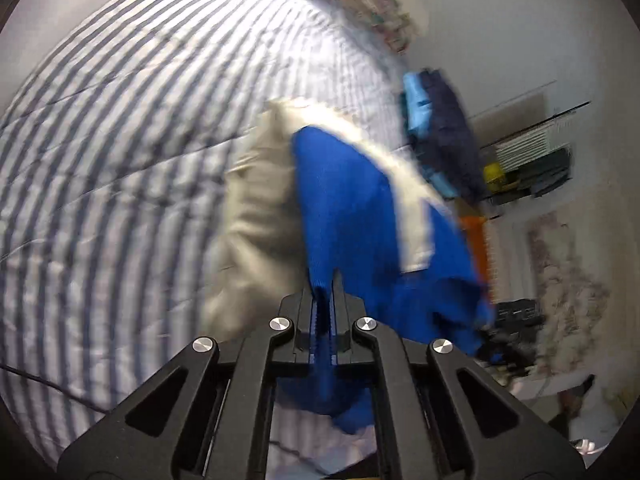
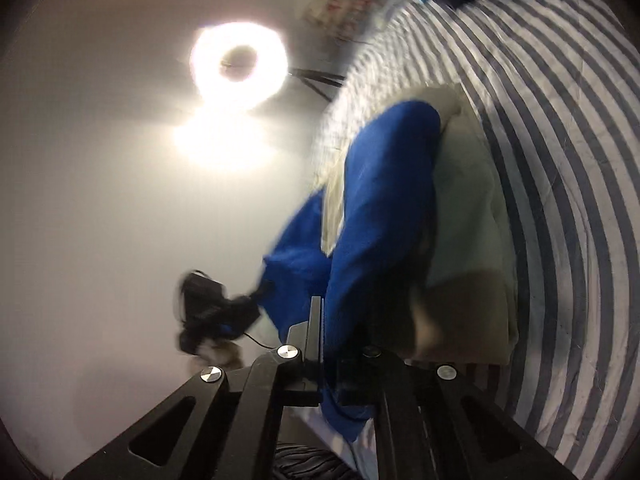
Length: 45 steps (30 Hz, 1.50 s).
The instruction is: Fold large clothes
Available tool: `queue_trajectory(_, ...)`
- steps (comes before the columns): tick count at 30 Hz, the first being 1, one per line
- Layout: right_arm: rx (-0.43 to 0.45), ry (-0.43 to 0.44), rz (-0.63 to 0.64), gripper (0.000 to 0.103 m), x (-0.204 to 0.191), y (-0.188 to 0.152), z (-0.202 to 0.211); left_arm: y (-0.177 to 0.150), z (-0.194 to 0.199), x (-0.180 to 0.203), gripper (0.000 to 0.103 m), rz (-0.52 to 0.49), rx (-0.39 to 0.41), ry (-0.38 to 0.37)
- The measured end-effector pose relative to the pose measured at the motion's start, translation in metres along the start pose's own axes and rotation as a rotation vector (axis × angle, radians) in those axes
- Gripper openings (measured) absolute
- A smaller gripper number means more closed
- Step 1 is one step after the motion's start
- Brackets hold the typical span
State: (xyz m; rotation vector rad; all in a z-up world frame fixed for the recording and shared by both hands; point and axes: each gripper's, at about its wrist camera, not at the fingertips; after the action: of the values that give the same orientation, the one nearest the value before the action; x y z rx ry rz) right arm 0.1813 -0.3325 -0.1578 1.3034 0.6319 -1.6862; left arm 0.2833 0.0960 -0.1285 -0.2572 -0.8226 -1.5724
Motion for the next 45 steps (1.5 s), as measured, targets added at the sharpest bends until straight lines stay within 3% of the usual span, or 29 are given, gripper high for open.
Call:
queue_trajectory(2, -0.018, -0.051, -0.033, 0.001, 0.017, 0.002, -0.004, -0.008, -0.019, -0.02, 0.002, 0.025, -0.057, 0.065)
queue_trajectory(4, -0.069, -0.165, -0.106, 0.0, 0.047, 0.0, -0.019, -0.012, -0.031, -0.023, 0.002, 0.008, -0.086, 0.111)
queue_trajectory(6, -0.096, -0.273, -0.097, 0.0, 0.06, -0.004, -0.034, -0.013, -0.035, -0.016, 0.003, -0.031, -0.082, 0.156)
queue_trajectory(9, -0.081, -0.326, -0.006, 0.001, 0.048, -0.005, -0.036, -0.011, -0.03, -0.002, 0.007, -0.092, -0.075, 0.216)
queue_trajectory(13, -0.042, -0.451, 0.121, 0.021, 0.022, -0.014, -0.026, -0.008, -0.011, 0.023, 0.018, -0.179, -0.03, 0.314)
queue_trajectory(14, -0.017, -0.47, 0.16, 0.022, 0.013, -0.016, -0.02, -0.009, -0.002, 0.028, 0.018, -0.19, 0.003, 0.319)
queue_trajectory(19, 0.194, -0.438, 0.327, 0.023, -0.034, -0.014, 0.011, -0.003, 0.018, 0.062, 0.018, -0.283, 0.155, 0.318)
queue_trajectory(21, 0.223, -0.393, 0.342, 0.023, -0.042, -0.005, 0.006, 0.003, 0.009, 0.07, 0.018, -0.309, 0.155, 0.3)
queue_trajectory(24, 0.16, -0.347, 0.318, 0.023, -0.037, 0.013, -0.026, 0.02, -0.023, 0.075, 0.018, -0.322, 0.128, 0.303)
queue_trajectory(27, 0.101, -0.475, 0.38, 0.023, -0.031, 0.026, -0.073, 0.04, -0.056, 0.072, 0.018, -0.338, 0.105, 0.347)
queue_trajectory(30, 0.087, -0.605, 0.463, 0.01, -0.028, 0.039, -0.101, 0.064, -0.093, 0.065, 0.018, -0.386, 0.062, 0.433)
queue_trajectory(31, 0.079, -0.646, 0.46, 0.001, -0.022, 0.046, -0.107, 0.07, -0.106, 0.057, 0.018, -0.373, 0.035, 0.436)
queue_trajectory(32, 0.065, -0.678, 0.445, 0.0, -0.013, 0.056, -0.113, 0.079, -0.12, 0.046, 0.017, -0.345, 0.0, 0.418)
queue_trajectory(34, 0.044, -0.673, 0.398, 0.0, 0.009, 0.071, -0.1, 0.083, -0.131, 0.036, 0.015, -0.338, 0.013, 0.404)
queue_trajectory(39, 0.072, -0.656, 0.421, 0.0, 0.015, 0.088, -0.104, 0.088, -0.13, 0.025, 0.015, -0.318, 0.04, 0.353)
queue_trajectory(43, 0.085, -0.661, 0.417, 0.0, -0.003, 0.08, -0.098, 0.078, -0.096, 0.03, 0.015, -0.303, 0.059, 0.351)
queue_trajectory(45, 0.124, -0.653, 0.425, 0.007, -0.021, 0.073, -0.088, 0.066, -0.074, 0.044, 0.015, -0.329, 0.086, 0.35)
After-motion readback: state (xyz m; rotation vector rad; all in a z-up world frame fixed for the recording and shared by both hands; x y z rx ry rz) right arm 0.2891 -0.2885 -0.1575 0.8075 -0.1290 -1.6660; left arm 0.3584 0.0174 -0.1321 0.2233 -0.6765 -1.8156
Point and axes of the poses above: each gripper's, at about its wrist camera, not at the fingertips, and z roughly against the way its jaws point, x to its right, y to its top, and after that the axes turned 9 degrees about -z, right-handed
